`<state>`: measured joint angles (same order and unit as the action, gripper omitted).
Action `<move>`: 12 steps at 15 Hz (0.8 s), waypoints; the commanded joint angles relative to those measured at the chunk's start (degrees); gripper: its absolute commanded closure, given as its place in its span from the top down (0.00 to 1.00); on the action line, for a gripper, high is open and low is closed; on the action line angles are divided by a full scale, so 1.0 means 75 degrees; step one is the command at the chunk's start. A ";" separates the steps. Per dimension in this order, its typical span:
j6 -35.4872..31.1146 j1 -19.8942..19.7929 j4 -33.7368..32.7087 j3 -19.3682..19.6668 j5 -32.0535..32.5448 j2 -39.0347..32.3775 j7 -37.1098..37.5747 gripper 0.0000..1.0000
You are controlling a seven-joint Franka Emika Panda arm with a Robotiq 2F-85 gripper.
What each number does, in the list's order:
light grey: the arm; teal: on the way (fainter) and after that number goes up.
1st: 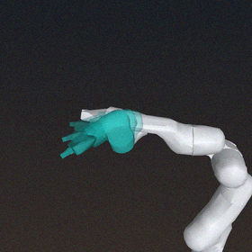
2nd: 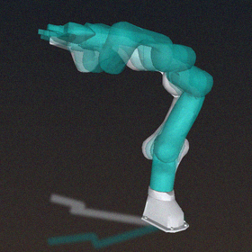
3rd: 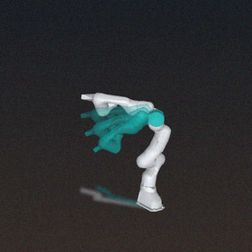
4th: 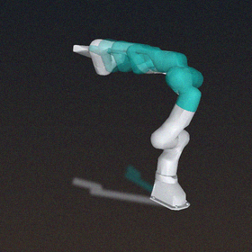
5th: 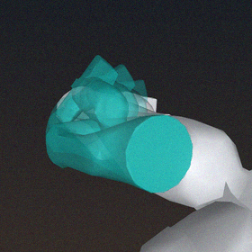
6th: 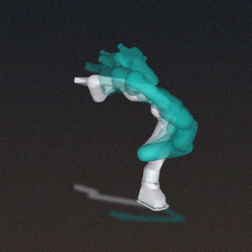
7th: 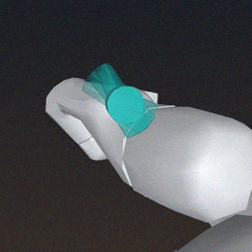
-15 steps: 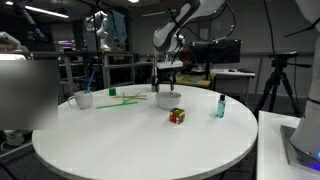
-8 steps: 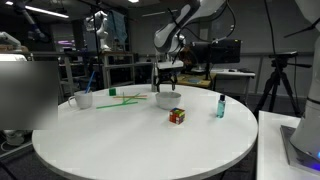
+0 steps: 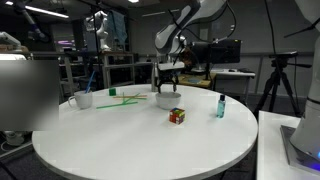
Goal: Put the black object on the table
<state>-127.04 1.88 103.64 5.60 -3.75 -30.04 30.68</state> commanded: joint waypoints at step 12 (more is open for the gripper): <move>0.0443 -0.0187 -0.0178 -0.0118 -0.0149 -0.0531 -0.1144 1.00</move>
<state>-126.01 1.40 104.71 5.37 -3.78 -32.50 24.31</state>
